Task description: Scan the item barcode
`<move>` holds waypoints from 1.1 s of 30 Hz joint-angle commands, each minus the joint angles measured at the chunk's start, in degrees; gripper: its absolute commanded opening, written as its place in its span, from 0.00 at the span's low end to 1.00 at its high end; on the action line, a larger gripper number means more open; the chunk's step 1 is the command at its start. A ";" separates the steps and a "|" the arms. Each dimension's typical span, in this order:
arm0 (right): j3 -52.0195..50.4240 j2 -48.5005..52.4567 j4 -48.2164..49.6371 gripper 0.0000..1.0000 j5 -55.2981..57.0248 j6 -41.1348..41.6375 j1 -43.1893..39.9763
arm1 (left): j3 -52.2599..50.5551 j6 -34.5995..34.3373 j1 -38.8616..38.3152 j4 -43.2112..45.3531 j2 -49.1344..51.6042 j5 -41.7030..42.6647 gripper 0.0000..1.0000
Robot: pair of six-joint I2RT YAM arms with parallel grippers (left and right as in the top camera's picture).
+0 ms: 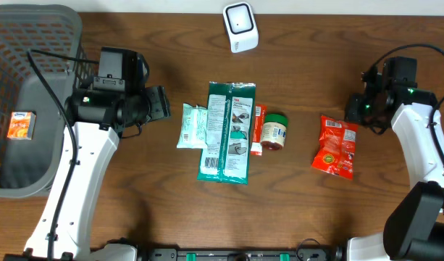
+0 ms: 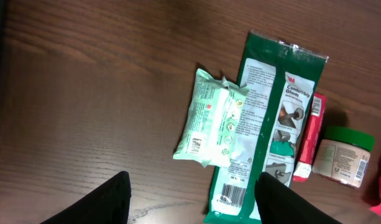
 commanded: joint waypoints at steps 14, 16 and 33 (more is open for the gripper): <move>-23.06 2.38 26.47 0.10 1.68 0.83 0.61 | -0.39 -0.07 -0.07 -0.17 0.00 -0.55 0.65; -21.88 1.66 26.36 0.12 0.46 0.81 0.55 | -0.39 -0.04 -0.07 -0.17 0.00 -0.55 0.64; -18.86 -6.29 4.57 0.01 -2.69 3.43 0.92 | -0.39 -0.04 -0.07 -0.15 0.00 -0.55 0.65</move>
